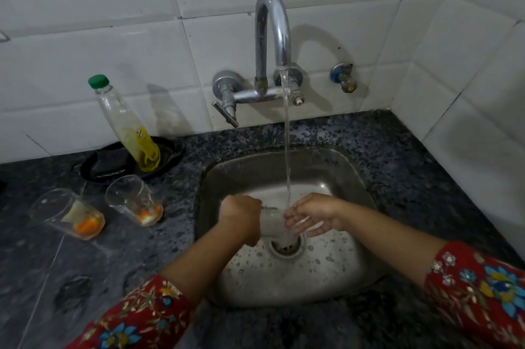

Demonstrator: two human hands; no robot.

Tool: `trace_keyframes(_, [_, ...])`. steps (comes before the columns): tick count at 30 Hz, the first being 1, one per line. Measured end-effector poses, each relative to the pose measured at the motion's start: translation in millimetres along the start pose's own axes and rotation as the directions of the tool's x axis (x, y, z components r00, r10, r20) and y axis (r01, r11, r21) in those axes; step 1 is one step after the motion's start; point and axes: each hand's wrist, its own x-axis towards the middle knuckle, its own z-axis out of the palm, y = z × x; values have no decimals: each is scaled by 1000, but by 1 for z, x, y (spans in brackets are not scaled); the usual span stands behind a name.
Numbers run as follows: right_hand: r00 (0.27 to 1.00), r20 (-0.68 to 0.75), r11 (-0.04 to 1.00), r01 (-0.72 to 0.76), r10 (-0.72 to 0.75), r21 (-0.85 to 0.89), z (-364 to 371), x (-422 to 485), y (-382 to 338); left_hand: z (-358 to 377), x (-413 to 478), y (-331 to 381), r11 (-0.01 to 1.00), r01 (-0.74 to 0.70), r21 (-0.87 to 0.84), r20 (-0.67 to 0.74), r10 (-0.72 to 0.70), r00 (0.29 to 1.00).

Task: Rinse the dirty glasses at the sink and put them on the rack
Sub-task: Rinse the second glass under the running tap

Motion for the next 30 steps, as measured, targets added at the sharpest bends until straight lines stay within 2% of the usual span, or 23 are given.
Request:
trace_keyframes(3, [993,-114,996,41,-32,74,5,-3,10,4,0,-4,1000,21,12,15,-21,1000])
trace_keyframes(4, [978,-180,988,122,-104,96,8,-4,12,3,0,-6,998,25,-61,19,-24,1000])
trace_keyframes(6, [900,-297,940,341,-318,26,14,-8,13,2,2,-9,942,18,-334,-8,-22,1000])
trace_keyframes(7, [829,-332,891,445,-449,-92,15,-8,15,3,4,-9,850,-1,-526,-35,-20,999])
trace_keyframes(8, [744,-334,815,505,-578,-284,15,-8,17,4,7,-7,683,-39,-730,-59,-7,998])
trace_keyframes(10, [566,-251,536,418,-785,-734,13,-12,16,6,13,-2,217,-156,-964,-135,109,985])
trace_keyframes(11, [474,-170,373,375,-864,-849,8,-14,14,4,14,0,53,-203,-978,-189,195,962])
trace_keyframes(12, [410,-70,244,391,-910,-887,2,-17,11,0,14,3,-50,-216,-975,-221,281,934])
trace_keyframes(14, [342,68,103,456,-937,-884,-10,-16,5,-7,14,7,-134,-201,-970,-237,366,900])
trace_keyframes(15, [362,63,123,470,-930,-874,-14,-14,0,-8,16,10,-163,-194,-967,-240,349,906])
trace_keyframes(16, [417,10,203,465,-909,-861,-15,-11,-6,-8,18,14,-200,-181,-963,-235,293,927])
trace_keyframes(17, [454,-87,303,428,-887,-852,-12,-5,-11,-9,19,20,-185,-173,-967,-210,202,957])
trace_keyframes(18, [482,-204,401,350,-852,-847,-7,0,-18,-11,22,29,-100,-187,-977,-194,71,978])
trace_keyframes(20, [559,-394,579,198,-729,-791,3,4,-33,-13,24,40,140,-188,-972,-213,-193,958])
trace_keyframes(21, [563,-406,596,199,-719,-778,4,2,-37,-12,25,41,182,-206,-961,-247,-239,939])
trace_keyframes(22, [528,-360,553,269,-769,-788,3,0,-38,-15,26,35,161,-245,-956,-275,-199,941])
trace_keyframes(24, [437,-173,386,464,-883,-797,-6,-11,-36,-19,26,15,35,-278,-960,-277,31,960])
trace_keyframes(25, [430,-75,315,521,-900,-793,-12,-15,-32,-21,25,5,-46,-252,-967,-256,166,952])
trace_keyframes(26, [449,-29,298,542,-893,-785,-14,-16,-30,-19,26,-2,-90,-240,-967,-255,248,934])
trace_keyframes(27, [477,-52,333,528,-877,-781,-13,-15,-27,-19,25,-3,-96,-235,-967,-253,270,929])
trace_keyframes(28, [502,-133,402,477,-854,-781,-9,-12,-29,-18,27,2,-40,-221,-974,-225,206,952])
trace_keyframes(29, [533,-243,489,388,-811,-781,-4,-7,-35,-19,26,10,57,-208,-977,-204,68,977])
trace_keyframes(30, [568,-351,579,288,-745,-763,0,-4,-42,-20,28,19,200,-192,-961,-212,-86,973])
